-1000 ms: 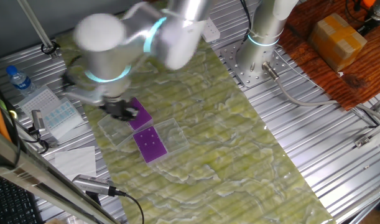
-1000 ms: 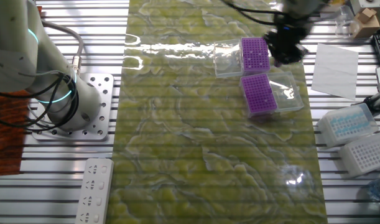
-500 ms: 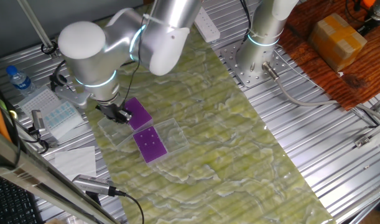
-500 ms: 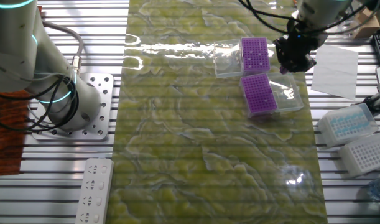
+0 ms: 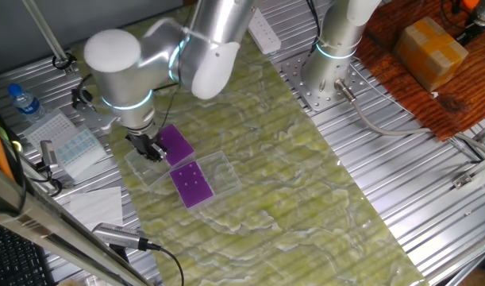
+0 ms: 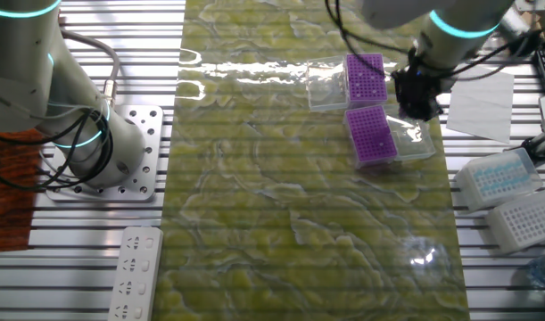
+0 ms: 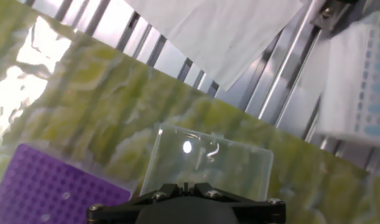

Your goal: Transfer all small pipette tips from one holder to another

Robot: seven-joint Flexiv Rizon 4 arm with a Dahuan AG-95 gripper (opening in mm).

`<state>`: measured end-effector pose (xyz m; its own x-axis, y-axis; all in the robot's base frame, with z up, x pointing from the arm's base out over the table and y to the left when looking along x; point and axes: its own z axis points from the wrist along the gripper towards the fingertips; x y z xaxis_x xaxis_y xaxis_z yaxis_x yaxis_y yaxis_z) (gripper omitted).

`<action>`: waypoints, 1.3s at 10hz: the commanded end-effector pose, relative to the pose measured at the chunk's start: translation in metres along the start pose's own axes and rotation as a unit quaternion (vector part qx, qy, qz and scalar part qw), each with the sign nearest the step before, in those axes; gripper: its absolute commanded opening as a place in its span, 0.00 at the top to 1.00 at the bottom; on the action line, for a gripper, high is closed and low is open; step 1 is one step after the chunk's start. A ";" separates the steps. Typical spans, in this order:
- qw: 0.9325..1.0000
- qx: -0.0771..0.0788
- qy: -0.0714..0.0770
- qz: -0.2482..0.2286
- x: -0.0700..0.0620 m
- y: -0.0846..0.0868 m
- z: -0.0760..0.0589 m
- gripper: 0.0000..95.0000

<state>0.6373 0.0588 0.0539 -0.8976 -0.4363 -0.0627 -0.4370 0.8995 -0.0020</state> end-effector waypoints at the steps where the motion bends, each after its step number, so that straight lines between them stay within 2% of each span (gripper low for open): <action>1: 1.000 0.004 -0.001 -0.020 -0.003 -0.001 0.009 1.00; 3: 1.000 0.002 0.009 -0.024 -0.004 -0.002 0.004 1.00; 5: 1.000 -0.001 0.017 -0.004 -0.009 -0.001 0.002 1.00; 7: 0.999 -0.003 0.032 0.000 -0.012 -0.001 -0.001 1.00; 8: 0.999 -0.004 0.033 0.002 -0.013 -0.001 -0.002 1.00; 10: 0.999 -0.006 0.048 0.022 -0.014 -0.001 -0.004 1.00; 11: 0.997 -0.015 0.069 0.040 -0.014 -0.001 -0.004 1.00; 12: 0.996 -0.016 0.072 0.042 -0.014 -0.001 -0.004 1.00; 13: 0.994 -0.021 0.092 0.050 -0.014 -0.001 -0.004 1.00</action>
<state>0.6506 0.0642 0.0573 -0.9286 -0.3568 0.1018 -0.3554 0.9342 0.0322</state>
